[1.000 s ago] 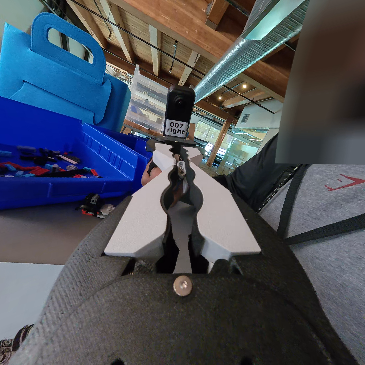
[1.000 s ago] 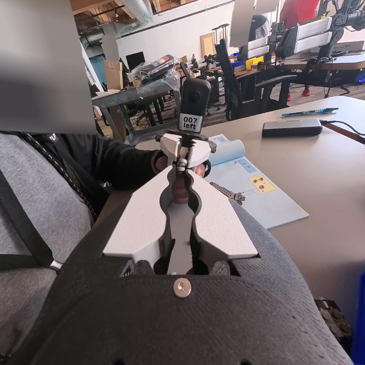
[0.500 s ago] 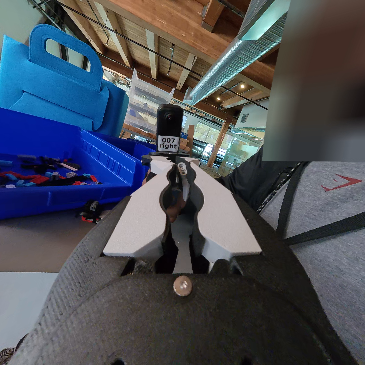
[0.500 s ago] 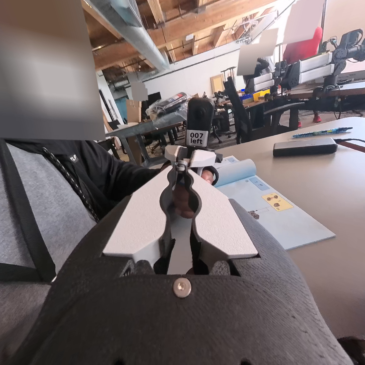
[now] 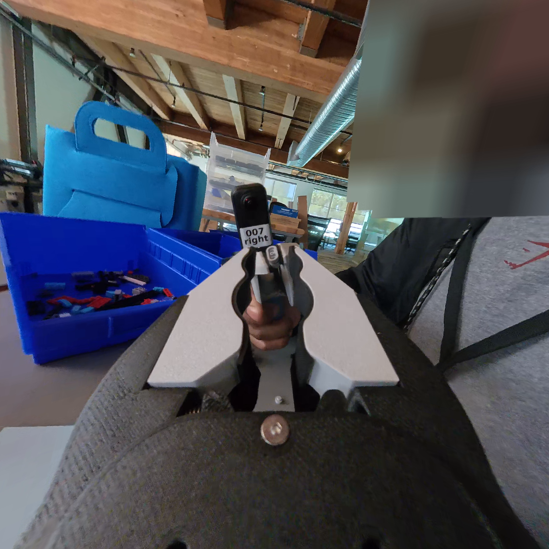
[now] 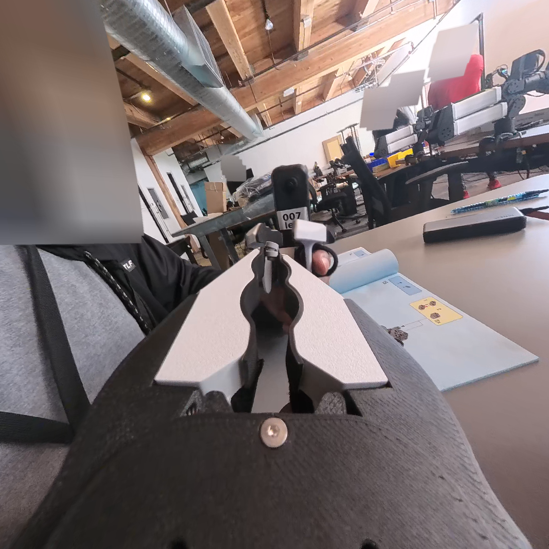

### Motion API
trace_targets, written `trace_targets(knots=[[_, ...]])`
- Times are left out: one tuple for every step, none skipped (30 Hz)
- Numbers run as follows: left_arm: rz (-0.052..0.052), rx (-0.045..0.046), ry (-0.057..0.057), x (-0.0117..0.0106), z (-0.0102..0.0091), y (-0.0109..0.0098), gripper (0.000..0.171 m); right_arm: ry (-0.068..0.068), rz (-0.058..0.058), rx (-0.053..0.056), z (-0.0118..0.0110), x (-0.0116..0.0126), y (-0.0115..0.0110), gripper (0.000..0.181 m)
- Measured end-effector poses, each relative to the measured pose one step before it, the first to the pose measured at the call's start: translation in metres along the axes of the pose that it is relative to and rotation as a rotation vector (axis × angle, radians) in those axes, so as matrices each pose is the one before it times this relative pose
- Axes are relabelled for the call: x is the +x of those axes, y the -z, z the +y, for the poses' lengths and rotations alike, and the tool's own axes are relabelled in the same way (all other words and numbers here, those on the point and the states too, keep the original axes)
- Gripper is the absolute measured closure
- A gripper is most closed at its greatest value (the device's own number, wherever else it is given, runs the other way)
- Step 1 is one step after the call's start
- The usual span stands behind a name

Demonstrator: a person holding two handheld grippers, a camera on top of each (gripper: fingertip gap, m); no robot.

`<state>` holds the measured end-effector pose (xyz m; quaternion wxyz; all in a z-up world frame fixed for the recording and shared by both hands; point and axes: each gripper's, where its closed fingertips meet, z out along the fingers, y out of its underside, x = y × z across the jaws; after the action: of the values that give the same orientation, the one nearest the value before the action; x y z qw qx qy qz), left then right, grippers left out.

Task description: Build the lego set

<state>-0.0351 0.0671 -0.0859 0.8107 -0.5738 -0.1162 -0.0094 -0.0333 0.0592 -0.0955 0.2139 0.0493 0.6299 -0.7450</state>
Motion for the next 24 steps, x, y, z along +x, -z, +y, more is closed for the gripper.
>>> trace_targets(knots=[[-0.0043,-0.0052,-0.0471,0.00172,-0.00058,0.00086,0.148,-0.0078,-0.0071,0.0085,-0.00078,-0.00092,-0.00006,0.174],[-0.0134,-0.01696,-0.0599,0.00075,0.00112,0.0005,0.146,-0.0112,-0.0054,0.0084,-0.00059,-0.00046,-0.00021,0.174],[-0.0196,-0.0215,-0.0725,0.00058,0.00188,0.00011,0.145,-0.0119,-0.0049,0.0077,-0.00036,-0.00047,-0.00024,0.173],[-0.0223,-0.01774,-0.0809,0.00081,0.00143,0.00002,0.145,-0.0119,-0.005,0.0056,-0.00005,-0.00061,-0.00044,0.173],[-0.026,-0.01422,-0.081,0.00062,0.00073,-0.00036,0.144,-0.0102,-0.0043,0.0053,-0.00025,-0.00061,-0.0004,0.173],[-0.034,-0.01039,-0.0766,-0.00064,0.00012,-0.00027,0.143,-0.01,-0.0049,0.0045,-0.00018,-0.00077,-0.00048,0.173],[-0.0248,-0.01065,-0.0683,0.00021,-0.00001,-0.00036,0.142,-0.0102,-0.005,0.0046,-0.00025,-0.00095,-0.00043,0.173],[-0.0232,-0.01504,-0.0658,0.00014,0.00059,-0.00044,0.142,-0.0101,-0.0048,0.0054,-0.00052,-0.00089,-0.0004,0.173],[-0.0242,-0.01724,-0.067,-0.00013,0.00108,-0.00053,0.14,-0.0103,-0.0056,0.0046,-0.00033,-0.00104,-0.00054,0.173],[-0.0111,-0.01411,-0.0634,0.00167,0.00063,-0.00036,0.14,-0.0092,-0.005,0.0033,-0.00014,-0.00107,-0.00062,0.173],[-0.0107,-0.01139,-0.0534,0.00147,0.00033,-0.00055,0.14,-0.0078,-0.0037,0.0021,0.00011,-0.0008,-0.00074,0.173],[-0.015,-0.00735,-0.0436,0.0003,-0.00034,-0.00058,0.141,-0.0064,-0.0029,-0.0003,0.00064,-0.00067,-0.00068,0.173],[-0.0108,-0.00414,-0.0354,0.00065,-0.00074,-0.00047,0.142,-0.0046,-0.0022,-0.002,0.00082,-0.00067,-0.00075,0.173],[-0.013,-0.00028,-0.0298,-0.00006,-0.0016,-0.00006,0.144,-0.0027,-0.0014,-0.0028,0.00093,-0.00041,-0.0007,0.174],[-0.0131,-0.0015,-0.0314,-0.00019,-0.00155,-0.00001,0.143,-0.0017,-0.001,-0.0029,0.00079,-0.00028,-0.00061,0.174],[-0.0089,-0.00516,-0.0289,0.00014,-0.0009,-0.00017,0.146,-0.0016,-0.0012,-0.0019,0.0005,-0.00032,-0.00049,0.174],[-0.007,-0.00649,-0.0228,0.00012,-0.00037,-0.00026,0.149,-0.0014,-0.0014,-0.0002,0.00025,-0.00031,-0.00028,0.174],[-0.0013,-0.00578,-0.0169,0.00084,-0.00003,-0.00029,0.152,-0.0013,-0.0006,-0.0006,0.00017,-0.00015,-0.00026,0.174],[-0.0015,-0.00908,-0.0116,0.00061,0.00104,-0.00036,0.157,-0.0002,0.0009,-0.0019,0.00041,0.00005,-0.00019,0.174],[-0.001,-0.00861,-0.0098,0.00059,0.00119,-0.00021,0.16,0.0006,0.0015,-0.0023,0.00047,0.00029,-0.00002,0.174],[-0.005,-0.00138,-0.0079,-0.00014,0.0002,0.00015,0.16,0.0002,0.0011,-0.0015,0.00028,0.00015,-0.00011,0.173],[-0.0016,-0.00278,-0.0035,-0.00013,0.00024,0.00019,0.161,-0.0013,0.0002,-0.0009,0.00017,0.00011,0.00002,0.174],[-0.0029,-0.00461,-0.0056,-0.00037,0.00036,0.00005,0.161,-0.0027,0.001,-0.0006,0.0001,0.00023,-0.00007,0.174],[-0.0055,-0.00646,-0.013,-0.00022,0.00057,0.00009,0.162,-0.0021,0.0018,-0.001,0.00023,0.00042,-0.00002,0.174]])
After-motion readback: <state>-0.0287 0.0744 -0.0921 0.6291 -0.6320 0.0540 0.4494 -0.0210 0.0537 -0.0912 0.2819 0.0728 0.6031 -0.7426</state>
